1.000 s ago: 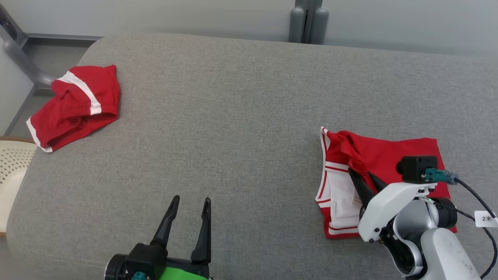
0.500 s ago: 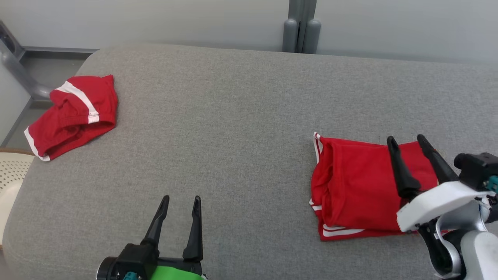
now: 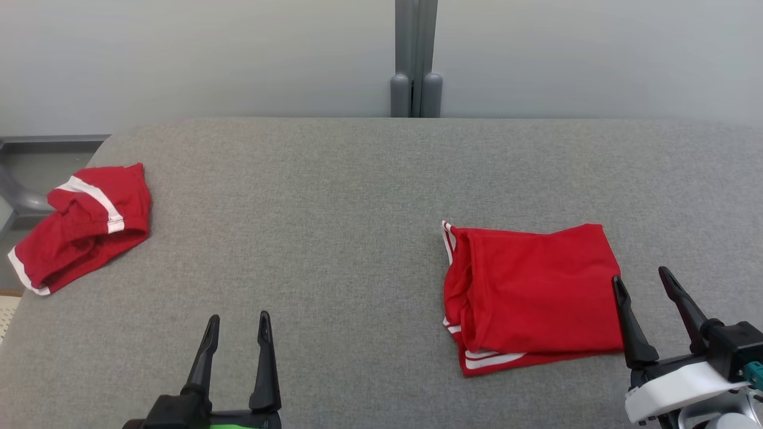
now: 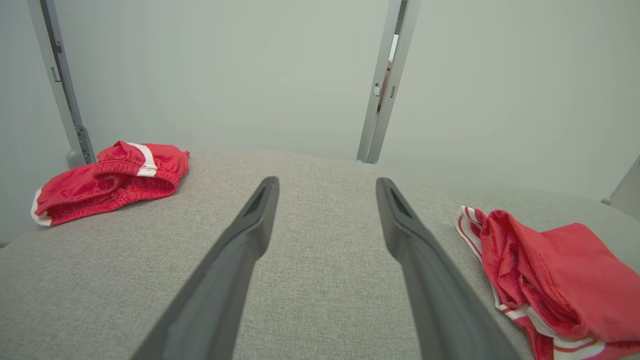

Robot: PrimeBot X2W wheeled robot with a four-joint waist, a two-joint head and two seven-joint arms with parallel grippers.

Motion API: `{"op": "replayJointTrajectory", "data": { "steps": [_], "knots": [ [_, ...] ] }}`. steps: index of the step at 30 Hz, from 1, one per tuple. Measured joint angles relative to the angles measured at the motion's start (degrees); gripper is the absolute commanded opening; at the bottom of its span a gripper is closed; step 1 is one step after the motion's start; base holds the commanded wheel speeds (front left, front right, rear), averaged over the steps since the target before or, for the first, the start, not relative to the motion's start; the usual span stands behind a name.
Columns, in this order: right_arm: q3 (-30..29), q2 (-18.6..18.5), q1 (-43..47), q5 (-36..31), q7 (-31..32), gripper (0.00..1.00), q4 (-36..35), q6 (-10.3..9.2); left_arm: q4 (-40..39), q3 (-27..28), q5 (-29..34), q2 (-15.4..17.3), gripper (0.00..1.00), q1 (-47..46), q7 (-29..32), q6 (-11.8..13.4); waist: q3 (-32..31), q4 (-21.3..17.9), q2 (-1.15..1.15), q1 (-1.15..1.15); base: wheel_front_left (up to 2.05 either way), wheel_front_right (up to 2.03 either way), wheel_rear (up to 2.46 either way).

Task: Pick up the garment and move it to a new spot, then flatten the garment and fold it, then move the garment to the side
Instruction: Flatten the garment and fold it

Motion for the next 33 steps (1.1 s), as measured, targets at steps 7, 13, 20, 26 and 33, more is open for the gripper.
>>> {"op": "replayJointTrajectory", "data": {
  "steps": [7, 13, 20, 26, 33],
  "knots": [
    [1.9, 1.3, 0.2, -1.1, -0.9, 1.00, -1.2, -0.01, -3.1, 0.9, 0.6, 0.0, 1.00, 1.5, 0.0, -0.2, -1.9, -1.1, 0.00, 0.00, 0.00, 0.00, 0.00],
    [2.2, 3.9, 2.3, -3.2, -0.9, 1.00, -2.7, -0.01, -3.9, 1.2, 2.1, 0.0, 1.00, 3.0, 0.0, -0.4, -2.6, -0.9, 0.00, 0.00, 0.00, 0.00, 0.00],
    [3.0, 5.2, 3.1, -3.5, -0.9, 1.00, -2.3, -0.01, -3.6, 2.0, 4.4, 0.0, 1.00, 3.8, 0.0, -0.9, -3.2, -0.9, 0.00, 0.00, 0.00, 0.00, 0.00],
    [3.5, 5.3, 3.1, -3.5, -0.9, 1.00, -1.7, -0.01, -3.0, 2.0, 4.7, 0.0, 1.00, 3.8, 0.0, -1.1, -3.4, -1.0, 0.00, 0.00, 0.00, 0.00, 0.00],
    [3.5, 5.5, 3.2, -3.6, -0.9, 1.00, -1.5, -0.01, -2.4, 1.7, 5.1, 0.0, 1.00, 3.9, 0.0, -1.1, -3.9, -0.6, 0.00, 0.00, 0.00, 0.00, 0.00]
  ]
}}
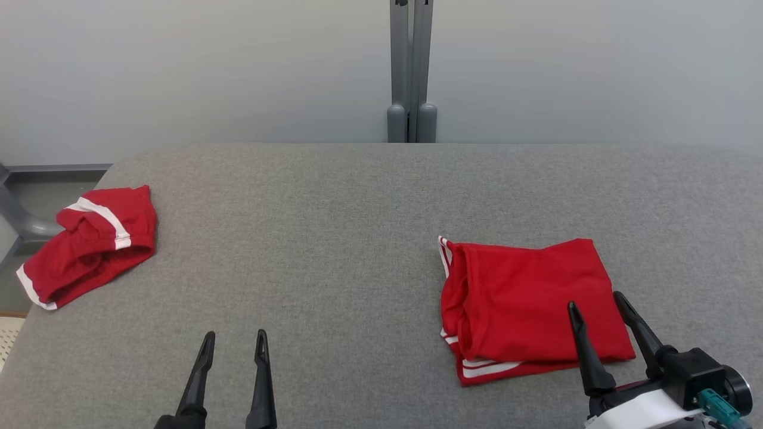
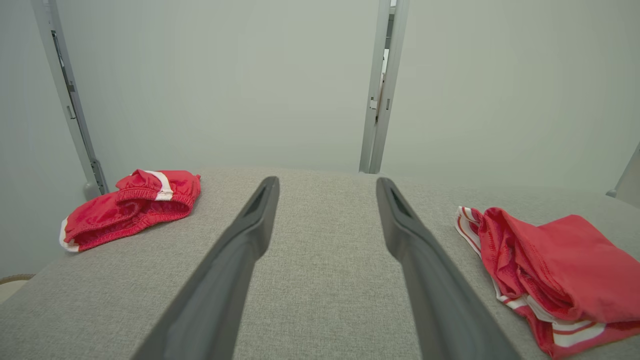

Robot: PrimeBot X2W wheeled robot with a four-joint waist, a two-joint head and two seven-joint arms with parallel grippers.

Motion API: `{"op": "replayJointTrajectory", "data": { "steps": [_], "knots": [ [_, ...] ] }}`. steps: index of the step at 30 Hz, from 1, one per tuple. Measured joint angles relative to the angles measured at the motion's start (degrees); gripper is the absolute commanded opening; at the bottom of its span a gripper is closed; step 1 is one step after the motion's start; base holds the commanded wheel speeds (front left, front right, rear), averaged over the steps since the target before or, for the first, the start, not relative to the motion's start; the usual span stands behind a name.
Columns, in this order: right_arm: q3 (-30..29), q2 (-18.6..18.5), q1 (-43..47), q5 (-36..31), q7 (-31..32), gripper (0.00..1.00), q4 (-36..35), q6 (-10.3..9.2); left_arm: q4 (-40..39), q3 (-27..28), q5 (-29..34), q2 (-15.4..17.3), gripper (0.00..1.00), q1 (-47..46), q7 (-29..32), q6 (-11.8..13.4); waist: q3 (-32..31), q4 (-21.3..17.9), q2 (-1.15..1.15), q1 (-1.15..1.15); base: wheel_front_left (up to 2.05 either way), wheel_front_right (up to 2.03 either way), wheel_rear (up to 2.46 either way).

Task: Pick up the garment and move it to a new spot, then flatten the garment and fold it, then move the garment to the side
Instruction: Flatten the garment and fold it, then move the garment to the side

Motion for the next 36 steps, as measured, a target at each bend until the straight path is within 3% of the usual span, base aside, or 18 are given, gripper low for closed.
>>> {"op": "replayJointTrajectory", "data": {
  "steps": [21, 30, 36],
  "knots": [
    [1.3, 0.3, -0.1, 0.7, 0.0, 1.00, 1.9, 0.00, 1.0, -1.2, 0.1, 0.0, 1.00, 0.2, 0.0, -0.3, -0.1, 0.2, 0.00, 0.00, 0.00, 0.00, 0.00],
    [5.7, -2.2, -6.3, 7.6, 0.0, 1.00, 6.8, 0.00, 1.0, -2.3, 0.0, 0.0, 1.00, -0.3, 0.0, -0.3, 1.9, 0.1, 0.00, 0.00, 0.00, 0.00, 0.00],
    [7.9, -6.1, -9.8, 16.5, 0.0, 1.00, 10.1, 0.00, 1.3, -3.4, 0.0, 0.0, 1.00, -1.2, 0.0, -0.3, 3.2, 0.4, 0.00, 0.00, 0.00, 0.00, 0.00]
  ]
}}
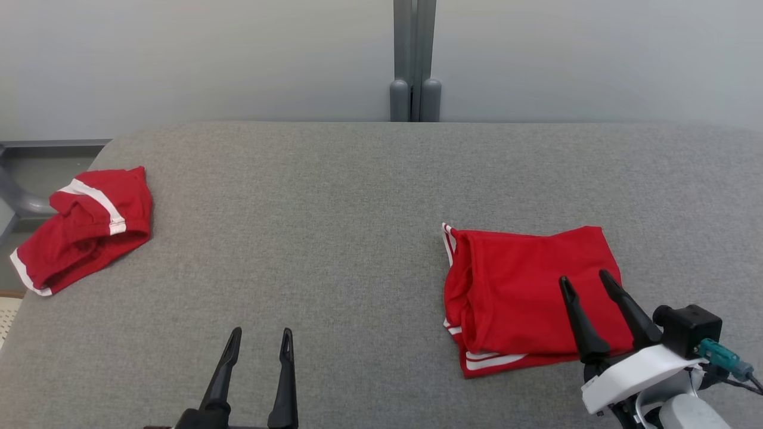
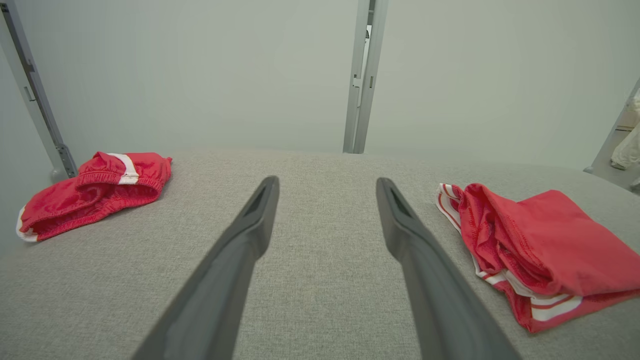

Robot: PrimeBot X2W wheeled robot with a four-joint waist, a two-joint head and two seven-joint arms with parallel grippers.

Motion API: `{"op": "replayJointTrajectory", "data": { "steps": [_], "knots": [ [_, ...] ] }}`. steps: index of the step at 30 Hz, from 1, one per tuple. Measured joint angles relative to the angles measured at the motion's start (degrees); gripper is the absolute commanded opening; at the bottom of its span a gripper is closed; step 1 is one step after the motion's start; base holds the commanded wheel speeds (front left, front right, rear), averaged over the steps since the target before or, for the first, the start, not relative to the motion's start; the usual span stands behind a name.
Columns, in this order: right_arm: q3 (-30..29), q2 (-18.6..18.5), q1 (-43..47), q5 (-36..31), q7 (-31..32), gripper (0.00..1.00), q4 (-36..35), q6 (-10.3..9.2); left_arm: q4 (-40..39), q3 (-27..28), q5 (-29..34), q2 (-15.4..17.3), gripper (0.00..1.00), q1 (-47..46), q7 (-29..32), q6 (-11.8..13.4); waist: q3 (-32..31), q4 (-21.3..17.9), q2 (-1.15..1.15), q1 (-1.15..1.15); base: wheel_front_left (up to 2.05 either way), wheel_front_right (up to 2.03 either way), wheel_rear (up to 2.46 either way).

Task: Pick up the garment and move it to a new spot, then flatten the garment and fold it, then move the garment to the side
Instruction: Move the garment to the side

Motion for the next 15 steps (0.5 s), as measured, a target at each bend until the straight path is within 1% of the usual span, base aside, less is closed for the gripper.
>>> {"op": "replayJointTrajectory", "data": {
  "steps": [6, 8, 12, 15],
  "knots": [
    [3.5, -6.1, -3.0, 10.0, 0.0, 1.00, 4.3, 0.00, 0.2, -0.6, 0.1, 0.0, 1.00, -0.3, 0.0, 0.0, 1.1, 0.2, 0.00, 0.00, 0.00, 0.00, 0.00],
    [4.4, -8.1, -4.3, 13.8, 1.0, 1.00, 5.7, 0.00, 0.1, -0.5, 0.2, 0.0, 1.00, -0.5, 0.0, 0.0, 1.7, 0.1, 0.00, 0.00, 0.00, 0.00, 0.00],
    [5.9, -12.1, -7.9, 23.1, 5.5, 1.00, 6.2, -0.02, -0.4, -0.2, 0.4, 0.0, 1.00, -2.4, 0.0, -0.5, 3.7, -0.1, 0.00, 0.00, 0.00, 0.00, 0.00],
    [7.1, -15.2, -9.9, 29.9, 10.1, 1.00, 5.7, -0.03, -0.6, -0.3, 0.4, 0.0, 1.00, -4.1, 0.0, -0.9, 5.7, -0.3, 0.00, 0.00, 0.00, 0.00, 0.00]
  ]
}}
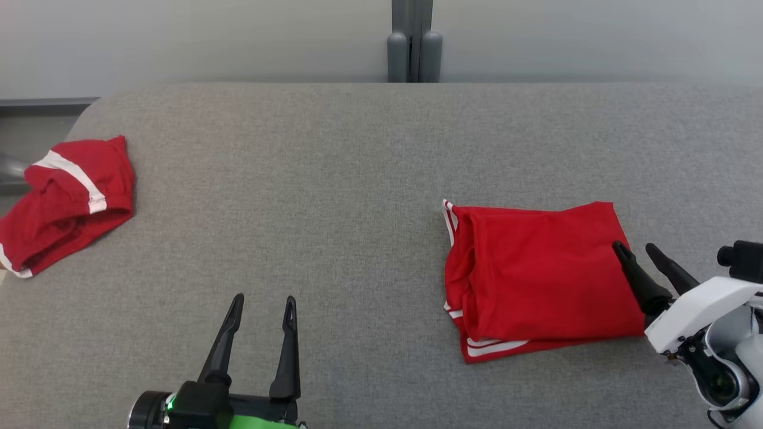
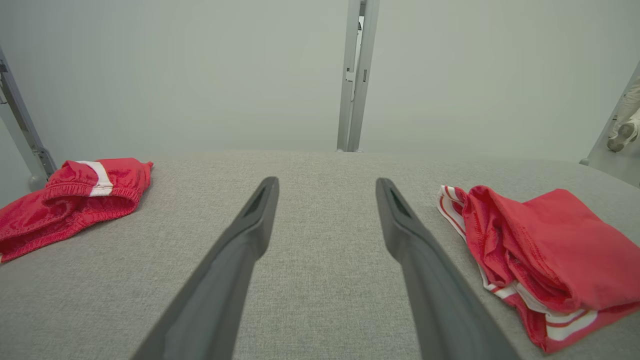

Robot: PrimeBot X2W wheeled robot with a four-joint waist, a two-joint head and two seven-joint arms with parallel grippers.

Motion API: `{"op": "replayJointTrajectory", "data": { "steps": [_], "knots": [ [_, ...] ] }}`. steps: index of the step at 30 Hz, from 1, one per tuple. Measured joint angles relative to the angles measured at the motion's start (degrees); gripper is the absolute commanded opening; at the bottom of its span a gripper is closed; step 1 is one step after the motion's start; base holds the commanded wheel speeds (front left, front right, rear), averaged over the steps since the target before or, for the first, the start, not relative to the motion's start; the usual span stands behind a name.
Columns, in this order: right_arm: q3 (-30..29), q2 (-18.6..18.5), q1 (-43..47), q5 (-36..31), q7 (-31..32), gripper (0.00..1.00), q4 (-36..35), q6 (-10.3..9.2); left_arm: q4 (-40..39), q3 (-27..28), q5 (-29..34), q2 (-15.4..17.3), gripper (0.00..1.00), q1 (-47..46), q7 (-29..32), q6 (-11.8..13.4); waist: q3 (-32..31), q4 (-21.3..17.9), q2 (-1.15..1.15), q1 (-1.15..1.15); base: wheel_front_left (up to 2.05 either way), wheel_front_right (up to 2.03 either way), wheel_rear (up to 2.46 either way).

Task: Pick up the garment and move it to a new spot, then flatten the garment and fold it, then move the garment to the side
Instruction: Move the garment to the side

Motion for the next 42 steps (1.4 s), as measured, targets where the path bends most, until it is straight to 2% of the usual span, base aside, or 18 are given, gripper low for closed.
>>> {"op": "replayJointTrajectory", "data": {
  "steps": [5, 12, 15, 18, 19, 20, 21, 22, 23, 28, 34, 42],
  "knots": [
    [1.4, -4.8, -2.0, 8.6, 6.5, 1.00, -0.3, 0.00, -0.3, -0.8, -0.1, 0.0, 1.00, -2.5, 0.0, -0.8, 3.8, -0.1, 0.00, 0.00, 0.00, 0.00, 0.00],
    [2.4, -9.9, -3.6, 11.4, 9.7, 1.00, 1.3, 0.00, -0.6, -1.1, -0.2, 0.0, 1.00, -5.0, 0.0, -0.9, 8.4, 0.2, 0.00, 0.00, 0.00, 0.00, 0.00],
    [3.4, -10.2, -3.9, 12.0, 10.5, 1.00, 1.5, 0.00, -0.2, -1.1, 0.3, 0.0, 1.00, -5.5, 0.0, -0.9, 9.8, 0.4, 0.00, 0.00, 0.00, 0.00, 0.00],
    [4.6, -10.0, -4.4, 12.8, 11.3, 0.65, 1.4, 0.00, -0.1, -1.1, 0.5, 0.0, 1.00, -6.0, 0.0, -0.9, 10.8, 0.4, 0.00, 0.00, 0.00, 0.00, 0.00],
    [4.9, -9.9, -4.4, 12.8, 11.3, 0.66, 1.5, 0.00, -0.1, -1.2, 0.5, 0.0, 1.00, -6.2, 0.0, -0.9, 11.1, 0.4, 0.00, 0.00, 0.00, 0.00, 0.00],
    [5.2, -9.9, -4.5, 12.9, 11.4, 0.50, 1.5, 0.00, -0.1, -1.2, 0.5, 0.0, 1.00, -6.4, 0.0, -0.9, 11.4, 0.4, 0.00, 0.00, 0.00, 0.00, 0.00],
    [5.6, -10.0, -4.8, 12.9, 11.4, 0.47, 1.5, 0.00, -0.1, -1.4, 0.5, 0.0, 1.00, -6.6, 0.0, -0.9, 11.7, 0.4, 0.00, 0.00, 0.00, 0.00, 0.00],
    [5.9, -10.2, -5.1, 12.9, 11.3, 0.13, 1.5, 0.00, -0.1, -1.5, 0.5, 0.0, 1.00, -6.9, 0.0, -0.9, 12.0, 0.3, 0.00, 0.00, 0.00, 0.00, 0.00],
    [6.3, -10.4, -5.5, 12.9, 11.1, 0.00, 1.4, 0.00, 0.0, -1.6, 0.7, 0.0, 1.00, -6.9, 0.0, -1.0, 12.3, 0.3, 0.00, 0.00, 0.00, 0.00, 0.00],
    [7.2, -12.4, -7.4, 11.9, 9.5, 0.00, 0.8, 0.01, -0.3, -1.8, 0.8, 0.0, 1.00, -7.9, 0.0, -1.4, 13.9, 0.2, 0.00, 0.00, 0.00, 0.00, 0.00],
    [6.8, -15.6, -14.0, 7.8, 6.5, 0.00, 1.4, 0.03, -2.1, -2.4, 0.5, 0.0, 1.00, -10.0, 0.0, -2.3, 17.0, -0.3, 0.00, 0.00, 0.00, 0.00, 0.00],
    [3.4, -18.7, -26.2, -0.4, 2.3, 0.00, 9.0, 0.05, -5.3, -3.3, 3.4, 0.0, 1.00, -14.2, 0.0, -2.8, 22.8, -1.5, 0.00, 0.00, 0.00, 0.00, 0.00]
  ]
}}
